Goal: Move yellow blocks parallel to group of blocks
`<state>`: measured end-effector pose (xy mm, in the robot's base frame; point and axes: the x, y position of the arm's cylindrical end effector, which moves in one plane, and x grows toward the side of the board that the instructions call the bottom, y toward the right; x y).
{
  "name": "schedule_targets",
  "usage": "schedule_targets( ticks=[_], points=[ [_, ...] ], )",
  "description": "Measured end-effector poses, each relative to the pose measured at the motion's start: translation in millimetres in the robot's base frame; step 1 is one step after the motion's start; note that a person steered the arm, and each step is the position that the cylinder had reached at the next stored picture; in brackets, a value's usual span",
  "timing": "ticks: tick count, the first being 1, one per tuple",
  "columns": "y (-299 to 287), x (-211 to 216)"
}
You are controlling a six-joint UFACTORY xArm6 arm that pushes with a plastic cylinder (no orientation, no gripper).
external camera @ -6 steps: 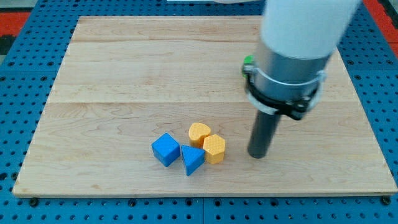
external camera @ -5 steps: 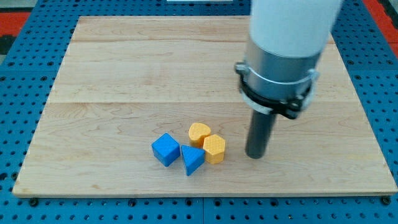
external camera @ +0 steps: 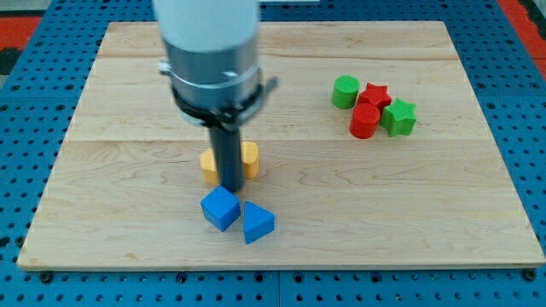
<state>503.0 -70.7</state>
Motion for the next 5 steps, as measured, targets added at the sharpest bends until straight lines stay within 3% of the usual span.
schedule_targets(
  ticks=[2, 3, 4, 5],
  points=[
    [-30.0, -74.8],
    [-36.1, -41.9],
    [-91.9, -41.6],
    [-109.4, -80.4]
  ],
)
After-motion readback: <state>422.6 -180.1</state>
